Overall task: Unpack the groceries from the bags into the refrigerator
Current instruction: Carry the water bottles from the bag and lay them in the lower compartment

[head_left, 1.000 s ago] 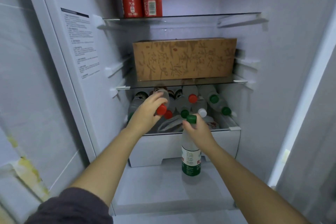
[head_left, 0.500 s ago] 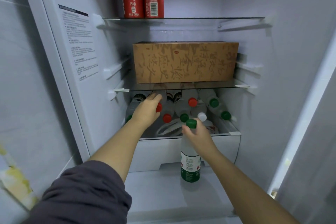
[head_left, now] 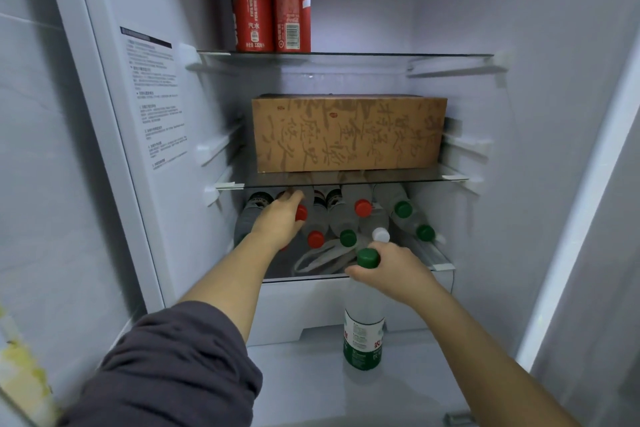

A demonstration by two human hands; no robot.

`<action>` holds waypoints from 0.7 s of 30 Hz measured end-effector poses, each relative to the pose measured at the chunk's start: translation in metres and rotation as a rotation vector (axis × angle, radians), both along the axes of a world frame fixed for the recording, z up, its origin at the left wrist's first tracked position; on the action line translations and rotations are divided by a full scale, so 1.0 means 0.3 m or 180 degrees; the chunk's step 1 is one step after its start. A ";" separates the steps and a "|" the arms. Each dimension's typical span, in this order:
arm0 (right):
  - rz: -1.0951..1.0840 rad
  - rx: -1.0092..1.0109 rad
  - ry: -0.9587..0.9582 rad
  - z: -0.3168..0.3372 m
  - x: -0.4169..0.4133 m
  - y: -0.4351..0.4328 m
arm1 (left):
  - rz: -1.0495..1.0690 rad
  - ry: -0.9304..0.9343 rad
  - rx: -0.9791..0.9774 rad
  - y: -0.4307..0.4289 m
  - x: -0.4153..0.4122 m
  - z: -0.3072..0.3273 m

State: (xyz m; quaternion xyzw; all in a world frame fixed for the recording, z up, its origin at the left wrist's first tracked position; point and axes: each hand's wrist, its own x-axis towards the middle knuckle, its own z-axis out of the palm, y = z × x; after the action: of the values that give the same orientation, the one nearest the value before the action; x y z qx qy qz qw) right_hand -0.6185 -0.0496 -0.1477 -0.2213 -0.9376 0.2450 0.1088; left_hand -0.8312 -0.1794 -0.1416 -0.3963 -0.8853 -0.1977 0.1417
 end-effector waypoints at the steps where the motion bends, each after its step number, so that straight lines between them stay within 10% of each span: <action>1: 0.0042 -0.0021 -0.0070 0.011 0.005 -0.001 | 0.0011 -0.0006 0.0004 0.001 0.002 -0.002; 21: 0.0383 -0.0006 0.3064 0.262 0.194 -0.126 | 0.0030 -0.0137 0.0138 -0.008 0.026 0.002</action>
State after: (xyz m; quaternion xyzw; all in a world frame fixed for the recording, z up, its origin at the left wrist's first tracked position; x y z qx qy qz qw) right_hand -0.5603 -0.0873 -0.0691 -0.0283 -0.7917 0.3263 0.5157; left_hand -0.8234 -0.1819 -0.1409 -0.3846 -0.8855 -0.2246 0.1322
